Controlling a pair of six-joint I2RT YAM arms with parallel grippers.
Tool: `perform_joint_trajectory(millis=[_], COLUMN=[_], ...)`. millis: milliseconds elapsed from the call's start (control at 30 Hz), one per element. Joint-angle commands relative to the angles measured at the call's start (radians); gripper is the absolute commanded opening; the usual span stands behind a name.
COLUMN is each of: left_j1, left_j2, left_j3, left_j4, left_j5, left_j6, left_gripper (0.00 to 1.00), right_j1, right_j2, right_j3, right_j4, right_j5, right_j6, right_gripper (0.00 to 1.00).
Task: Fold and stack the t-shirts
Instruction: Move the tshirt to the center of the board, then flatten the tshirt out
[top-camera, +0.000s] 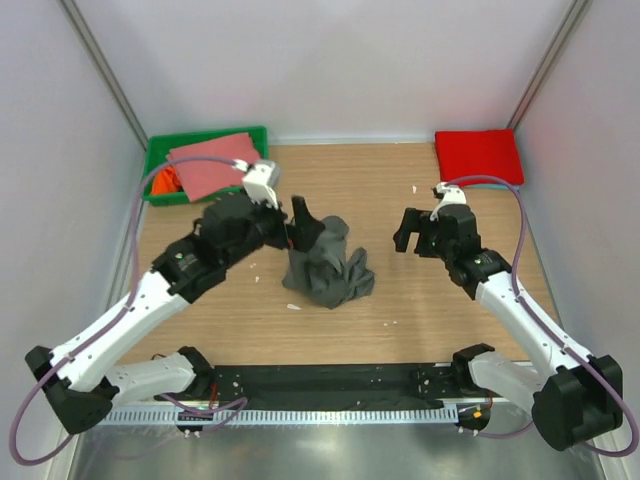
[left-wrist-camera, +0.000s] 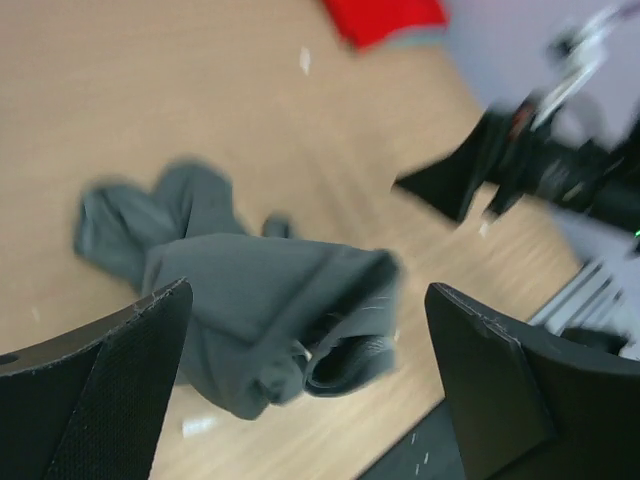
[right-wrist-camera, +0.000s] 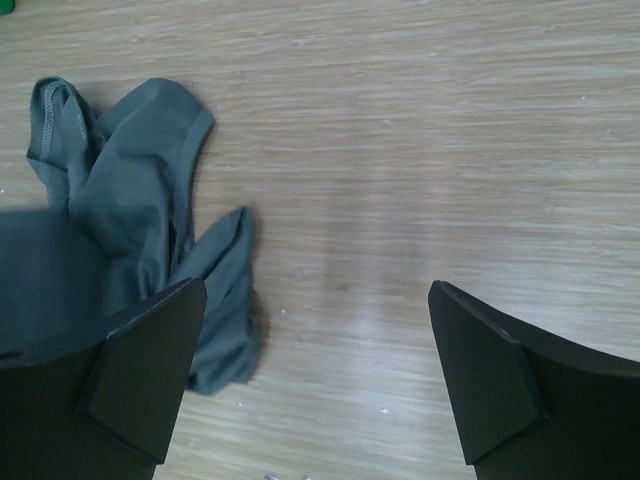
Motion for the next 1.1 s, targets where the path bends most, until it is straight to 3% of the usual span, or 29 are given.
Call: perform_joint_trajectory(millis=[0,100,133,233,333,367,400,467,533,600,700,800,1067], left_j1=[-0.045,-0.047,-0.047,-0.039,-0.016,-0.018,-0.018,-0.016,-0.016,-0.018,-0.016,-0.016,-0.016], left_j2=[-0.02,-0.037,-0.034,-0.023,-0.022,-0.001,0.019,0.084,0.186,0.228,0.202,0.164,0.242], left_j3=[-0.135,-0.175,-0.179,-0.21,-0.244,-0.248,-0.247,-0.215,-0.192,-0.202,-0.277,-0.333,-0.422], left_j4=[-0.011,-0.041,-0.06,-0.066,-0.029,-0.023,-0.032,-0.109,-0.17,-0.183,-0.155,-0.184,-0.101], left_j5=[-0.044,-0.036,-0.035,-0.039,0.097,0.141,0.166,0.215,0.28,0.311,0.253,0.154,0.17], left_j6=[-0.104,-0.092,-0.094,-0.168,-0.181,-0.175,-0.167,-0.169,-0.15,-0.156,-0.204,-0.247,-0.27], left_gripper=[1.0,1.0,1.0,1.0,0.98,0.9,0.75,0.66,0.46,0.41,0.43,0.55,0.6], right_j1=[0.014,0.025,0.031,0.083,0.155,0.178,0.227,0.27,0.313,0.333,0.364,0.373,0.373], right_j2=[-0.037,-0.038,-0.035,-0.009,0.037,0.051,0.063,0.115,0.147,0.164,0.155,0.161,0.238], right_j3=[0.058,0.052,0.041,0.015,-0.001,-0.005,-0.01,-0.008,-0.014,-0.04,-0.077,-0.102,-0.077], right_j4=[-0.088,-0.099,-0.077,-0.022,0.016,0.03,0.044,0.078,0.099,0.111,0.119,0.133,0.165], right_j5=[-0.028,-0.127,-0.185,-0.264,-0.302,-0.315,-0.313,-0.318,-0.324,-0.313,-0.309,-0.303,-0.255], right_j6=[0.008,0.011,0.024,0.067,0.097,0.112,0.118,0.144,0.187,0.202,0.196,0.199,0.19], right_gripper=[1.0,0.97,0.89,0.82,0.81,0.8,0.8,0.76,0.67,0.64,0.63,0.63,0.5])
